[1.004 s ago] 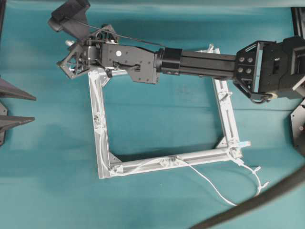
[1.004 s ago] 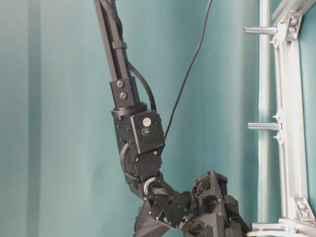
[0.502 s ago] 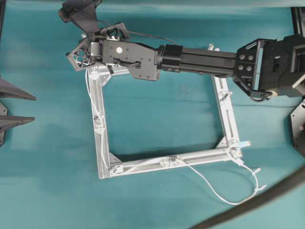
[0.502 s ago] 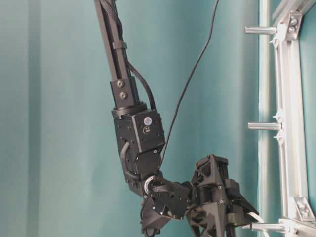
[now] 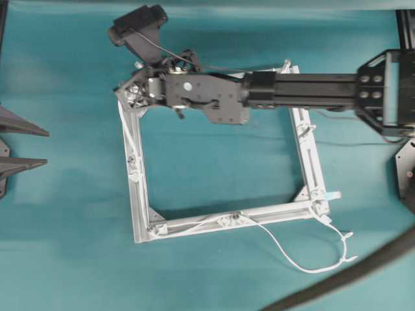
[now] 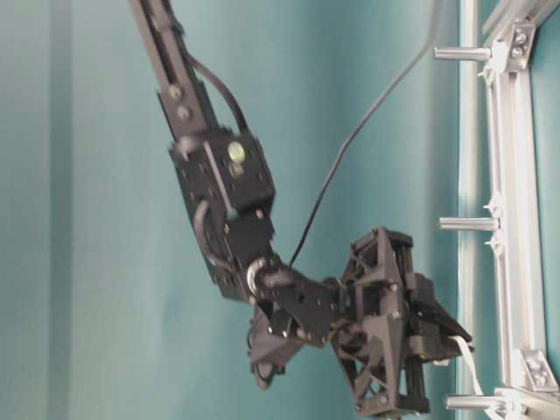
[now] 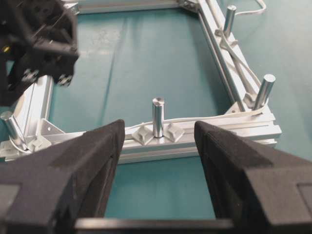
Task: Move the cable alternately left and right between 8 pins so it hooks onto each one.
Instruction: 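Route the cable around the top-left corner and rightward across the top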
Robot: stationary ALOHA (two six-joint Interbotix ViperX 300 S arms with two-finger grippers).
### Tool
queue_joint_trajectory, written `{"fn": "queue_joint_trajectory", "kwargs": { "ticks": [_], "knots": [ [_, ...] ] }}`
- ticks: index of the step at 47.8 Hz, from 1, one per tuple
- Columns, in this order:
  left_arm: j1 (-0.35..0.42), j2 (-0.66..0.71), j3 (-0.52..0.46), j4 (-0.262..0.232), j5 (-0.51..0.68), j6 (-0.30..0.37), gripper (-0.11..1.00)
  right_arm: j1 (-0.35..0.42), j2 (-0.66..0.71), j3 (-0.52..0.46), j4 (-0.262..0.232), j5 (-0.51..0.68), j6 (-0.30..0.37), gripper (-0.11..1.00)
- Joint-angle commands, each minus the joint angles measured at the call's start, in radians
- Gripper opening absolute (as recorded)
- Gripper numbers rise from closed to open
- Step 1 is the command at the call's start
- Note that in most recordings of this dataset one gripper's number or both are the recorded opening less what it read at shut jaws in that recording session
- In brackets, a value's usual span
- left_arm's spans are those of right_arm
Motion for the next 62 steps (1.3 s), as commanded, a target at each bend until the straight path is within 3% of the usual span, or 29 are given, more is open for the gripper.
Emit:
{"fn": "queue_joint_trajectory", "kwargs": {
  "ticks": [1,11,19,30,46,62],
  "knots": [
    [0.000,0.009,-0.012,0.003,-0.003,-0.009,0.60,0.018,-0.092,0.046,-0.026,-0.018,0.037,0.10],
    [0.017,0.008,-0.071,0.003,0.005,-0.014,0.60,0.064,-0.126,0.098,-0.038,-0.124,0.083,0.08],
    [0.017,0.009,-0.044,0.003,0.040,-0.017,0.60,0.100,-0.126,0.117,-0.040,-0.213,0.051,0.08],
    [0.017,0.009,-0.035,0.003,0.026,-0.014,0.60,0.106,-0.141,0.158,-0.040,-0.221,-0.043,0.08],
    [0.018,0.008,-0.035,0.005,0.026,-0.014,0.60,0.121,-0.164,0.201,-0.038,-0.344,-0.064,0.08],
    [0.018,0.009,-0.035,0.003,0.026,-0.014,0.60,0.163,-0.229,0.351,-0.038,-0.311,-0.046,0.08]
  ]
}}
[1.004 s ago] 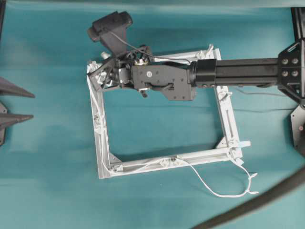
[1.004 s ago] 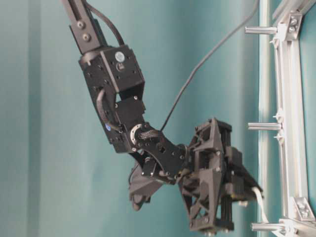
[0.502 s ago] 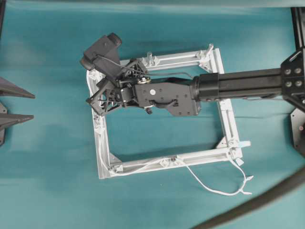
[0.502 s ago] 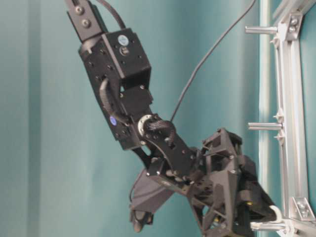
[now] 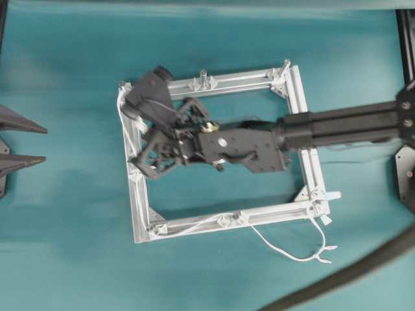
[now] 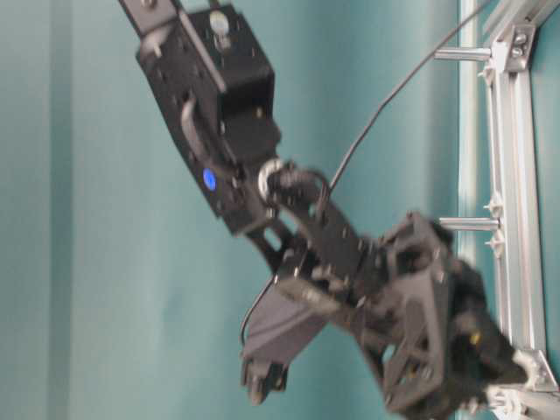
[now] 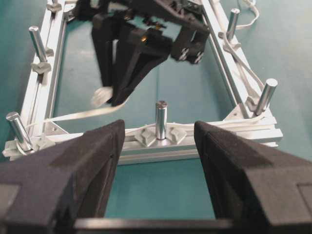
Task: Move the cable alternately left and right between 8 pins so it hooks onto each one.
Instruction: 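Route the cable around the top-left corner and rightward across the top, then pull the plug to the top-right corner, tensioning the cable over pins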
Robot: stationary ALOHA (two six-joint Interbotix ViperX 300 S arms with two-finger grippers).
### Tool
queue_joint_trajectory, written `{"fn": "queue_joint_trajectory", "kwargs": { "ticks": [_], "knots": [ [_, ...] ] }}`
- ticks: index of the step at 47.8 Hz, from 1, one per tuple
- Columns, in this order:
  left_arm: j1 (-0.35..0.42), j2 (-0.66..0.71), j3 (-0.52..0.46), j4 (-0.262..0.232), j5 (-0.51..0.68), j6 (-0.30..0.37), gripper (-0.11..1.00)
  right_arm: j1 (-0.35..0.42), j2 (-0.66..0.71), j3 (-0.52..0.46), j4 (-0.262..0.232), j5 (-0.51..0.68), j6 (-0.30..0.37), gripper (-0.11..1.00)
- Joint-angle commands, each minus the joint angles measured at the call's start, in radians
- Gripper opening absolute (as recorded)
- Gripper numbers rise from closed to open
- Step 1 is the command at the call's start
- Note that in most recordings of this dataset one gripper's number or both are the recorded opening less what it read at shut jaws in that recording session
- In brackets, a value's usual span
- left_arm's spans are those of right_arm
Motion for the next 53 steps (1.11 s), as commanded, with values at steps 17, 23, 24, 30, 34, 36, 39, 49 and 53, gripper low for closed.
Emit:
{"fn": "queue_joint_trajectory", "kwargs": {
  "ticks": [17,23,24,30,34,36,39,49,53],
  "knots": [
    [0.005,0.006,-0.011,0.005,-0.009,-0.008,0.60,-0.005,-0.215,0.255,-0.028,0.029,0.086,0.08],
    [0.005,0.008,-0.011,0.003,-0.009,-0.008,0.60,-0.014,-0.249,0.301,-0.031,0.015,0.074,0.08],
    [0.005,0.008,-0.011,0.005,-0.009,-0.008,0.60,-0.018,-0.252,0.305,-0.032,0.012,0.069,0.08],
    [0.003,0.008,-0.011,0.003,-0.009,-0.008,0.60,-0.052,-0.265,0.321,-0.034,0.025,0.017,0.08],
    [0.005,0.008,-0.011,0.005,-0.009,-0.008,0.60,-0.066,-0.290,0.328,-0.034,0.049,-0.034,0.08],
    [0.005,0.008,-0.009,0.005,-0.009,-0.008,0.60,-0.072,-0.307,0.337,-0.035,0.061,-0.067,0.08],
    [0.005,0.008,-0.011,0.003,-0.009,-0.008,0.60,-0.083,-0.333,0.356,-0.035,0.075,-0.121,0.08],
    [0.003,0.008,-0.011,0.003,-0.009,-0.008,0.60,-0.130,-0.400,0.440,-0.037,0.054,-0.247,0.08],
    [0.005,0.008,-0.011,0.005,-0.009,-0.008,0.60,-0.140,-0.417,0.474,-0.044,0.014,-0.304,0.08]
  ]
}}
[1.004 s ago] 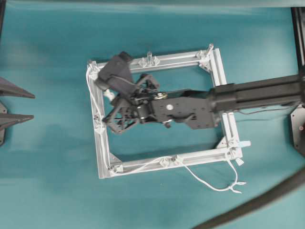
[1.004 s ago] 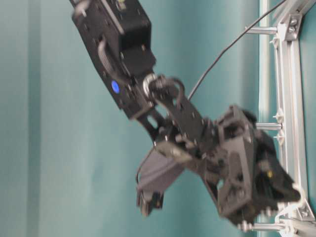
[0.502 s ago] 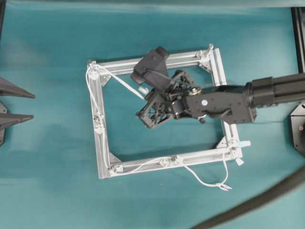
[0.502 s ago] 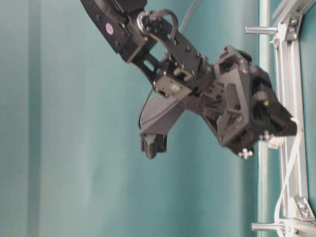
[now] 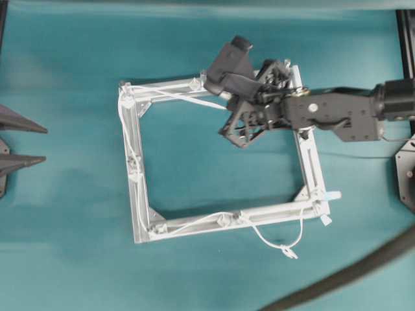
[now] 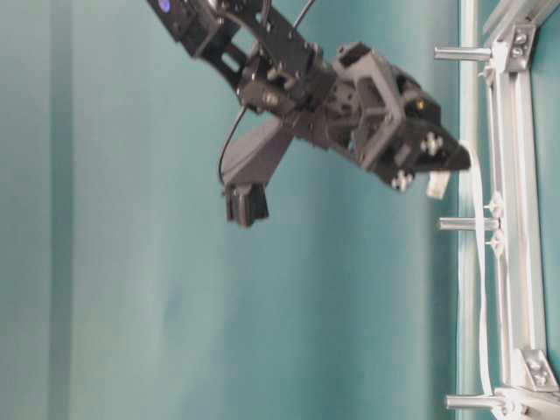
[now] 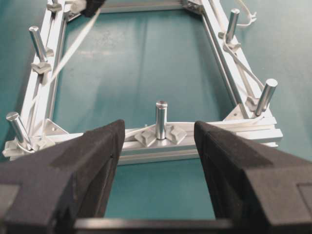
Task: Move the cable alternately left and right between 8 pins so it hooks onto each one.
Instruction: 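Pull the plug to the top-right corner, tensioning the cable over pins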
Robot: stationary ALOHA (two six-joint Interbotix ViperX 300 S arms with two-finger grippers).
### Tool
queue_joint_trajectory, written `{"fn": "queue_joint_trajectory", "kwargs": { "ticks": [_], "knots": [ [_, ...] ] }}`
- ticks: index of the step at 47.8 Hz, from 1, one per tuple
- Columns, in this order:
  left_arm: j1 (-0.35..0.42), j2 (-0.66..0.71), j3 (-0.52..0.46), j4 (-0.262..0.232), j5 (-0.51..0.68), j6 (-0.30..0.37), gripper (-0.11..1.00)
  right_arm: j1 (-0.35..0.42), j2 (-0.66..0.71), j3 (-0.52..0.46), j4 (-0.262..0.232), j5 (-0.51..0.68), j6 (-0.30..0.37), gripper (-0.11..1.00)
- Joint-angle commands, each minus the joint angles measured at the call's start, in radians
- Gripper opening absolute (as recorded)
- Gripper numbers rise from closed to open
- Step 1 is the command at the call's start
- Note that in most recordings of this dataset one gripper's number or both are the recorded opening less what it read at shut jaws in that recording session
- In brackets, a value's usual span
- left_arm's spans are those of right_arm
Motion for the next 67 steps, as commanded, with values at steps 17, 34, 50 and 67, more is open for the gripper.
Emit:
{"fn": "queue_joint_trajectory", "kwargs": {
  "ticks": [17,34,50,67],
  "knots": [
    [0.005,0.009,-0.011,0.003,-0.009,-0.006,0.60,-0.028,-0.083,0.115,-0.324,-0.187,-0.115,0.08],
    [0.005,0.008,-0.011,0.005,-0.009,-0.006,0.60,-0.158,-0.161,0.215,-0.430,-0.308,-0.104,0.08],
    [0.005,0.008,-0.009,0.003,-0.009,-0.006,0.60,-0.331,-0.166,0.258,-0.431,-0.629,-0.078,0.08],
    [0.005,0.009,-0.011,0.003,-0.009,-0.006,0.60,-0.433,-0.164,0.281,-0.433,-0.724,-0.101,0.08]
  ]
}}
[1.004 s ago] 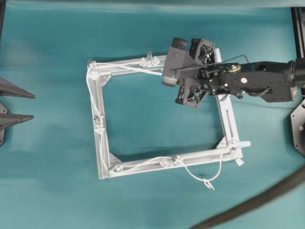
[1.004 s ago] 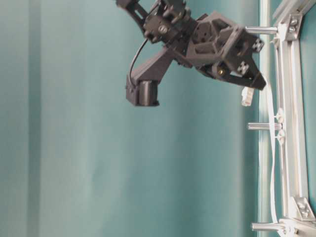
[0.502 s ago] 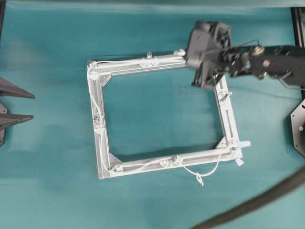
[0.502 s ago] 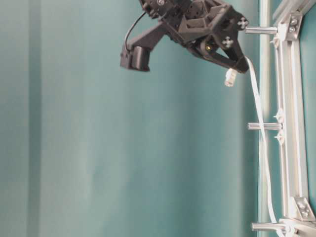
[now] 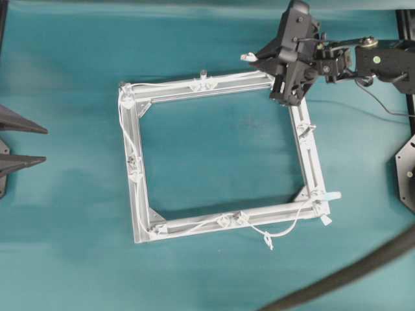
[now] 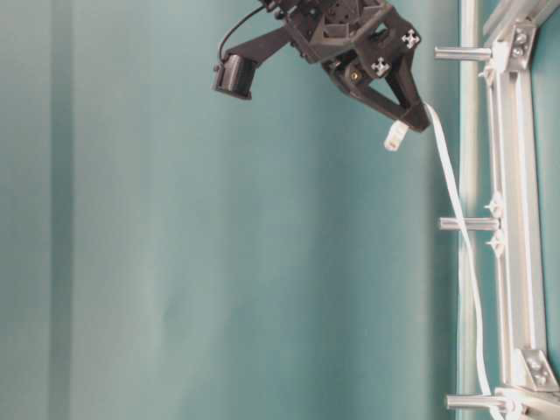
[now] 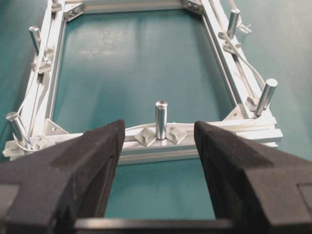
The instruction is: Move the cable alternately left and right between 8 pins so it hooks onto each one.
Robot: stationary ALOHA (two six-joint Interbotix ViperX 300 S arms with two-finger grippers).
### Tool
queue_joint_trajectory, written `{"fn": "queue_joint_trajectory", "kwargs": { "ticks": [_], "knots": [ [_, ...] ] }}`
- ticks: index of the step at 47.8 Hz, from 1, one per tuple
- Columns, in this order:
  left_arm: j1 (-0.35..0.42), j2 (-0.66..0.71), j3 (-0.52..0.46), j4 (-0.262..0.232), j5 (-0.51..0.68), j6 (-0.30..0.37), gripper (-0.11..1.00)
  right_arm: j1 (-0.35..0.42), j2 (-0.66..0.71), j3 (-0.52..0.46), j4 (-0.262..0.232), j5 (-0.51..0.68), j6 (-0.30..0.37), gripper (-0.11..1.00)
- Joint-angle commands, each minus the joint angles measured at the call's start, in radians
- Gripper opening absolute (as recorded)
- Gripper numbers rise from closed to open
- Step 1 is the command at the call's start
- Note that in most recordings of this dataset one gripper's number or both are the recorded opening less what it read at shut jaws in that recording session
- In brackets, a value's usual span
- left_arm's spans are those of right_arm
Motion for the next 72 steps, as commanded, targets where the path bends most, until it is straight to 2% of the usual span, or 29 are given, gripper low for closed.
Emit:
{"fn": "queue_joint_trajectory", "kwargs": {
  "ticks": [1,10,23,41,52,72],
  "knots": [
    [0.003,0.009,-0.011,0.005,-0.009,-0.008,0.60,-0.025,-0.018,-0.009,-0.002,-0.028,-0.005,0.08],
    [0.003,0.009,-0.011,0.003,-0.009,-0.008,0.60,-0.048,-0.020,0.000,0.003,-0.043,0.003,0.08],
    [0.003,0.008,-0.011,0.005,-0.009,-0.008,0.60,-0.054,-0.025,-0.011,0.021,0.084,0.011,0.08],
    [0.005,0.009,-0.011,0.003,-0.009,-0.008,0.60,-0.054,-0.028,-0.015,0.060,0.192,0.035,0.08],
    [0.005,0.009,-0.011,0.003,-0.009,-0.008,0.60,-0.055,-0.026,-0.018,0.061,0.295,0.061,0.08],
    [0.005,0.008,-0.011,0.003,-0.009,-0.008,0.60,-0.055,-0.021,0.026,0.061,0.301,0.130,0.08]
  ]
}}
